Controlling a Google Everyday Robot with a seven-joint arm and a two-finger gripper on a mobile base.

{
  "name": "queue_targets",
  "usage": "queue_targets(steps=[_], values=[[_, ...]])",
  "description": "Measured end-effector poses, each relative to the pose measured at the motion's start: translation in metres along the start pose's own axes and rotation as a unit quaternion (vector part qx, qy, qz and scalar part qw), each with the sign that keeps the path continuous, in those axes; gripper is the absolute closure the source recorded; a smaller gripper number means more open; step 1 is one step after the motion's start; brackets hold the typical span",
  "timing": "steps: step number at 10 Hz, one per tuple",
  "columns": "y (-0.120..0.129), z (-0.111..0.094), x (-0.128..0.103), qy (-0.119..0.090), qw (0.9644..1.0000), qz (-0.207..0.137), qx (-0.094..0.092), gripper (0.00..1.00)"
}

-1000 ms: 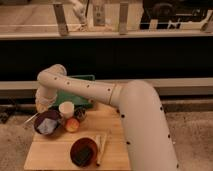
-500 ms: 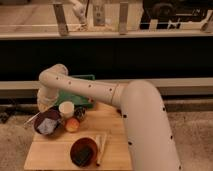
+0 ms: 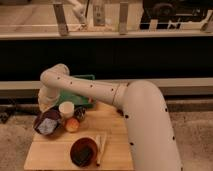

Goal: Place fork in purple bowl

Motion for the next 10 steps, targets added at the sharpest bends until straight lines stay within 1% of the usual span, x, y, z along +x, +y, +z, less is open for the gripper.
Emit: queue_targets(steps=[4,6,10], values=[[-0.005,-0.0011,-0.0043,0.008,0.9999,-0.01,-0.002,0.2],[-0.0058,-0.0032,-0.003,0.013,0.9999,-0.008,0.0,0.2],[-0.0072,-0.003,-0.005,0.013,0.9999,-0.01,0.0,0.2]])
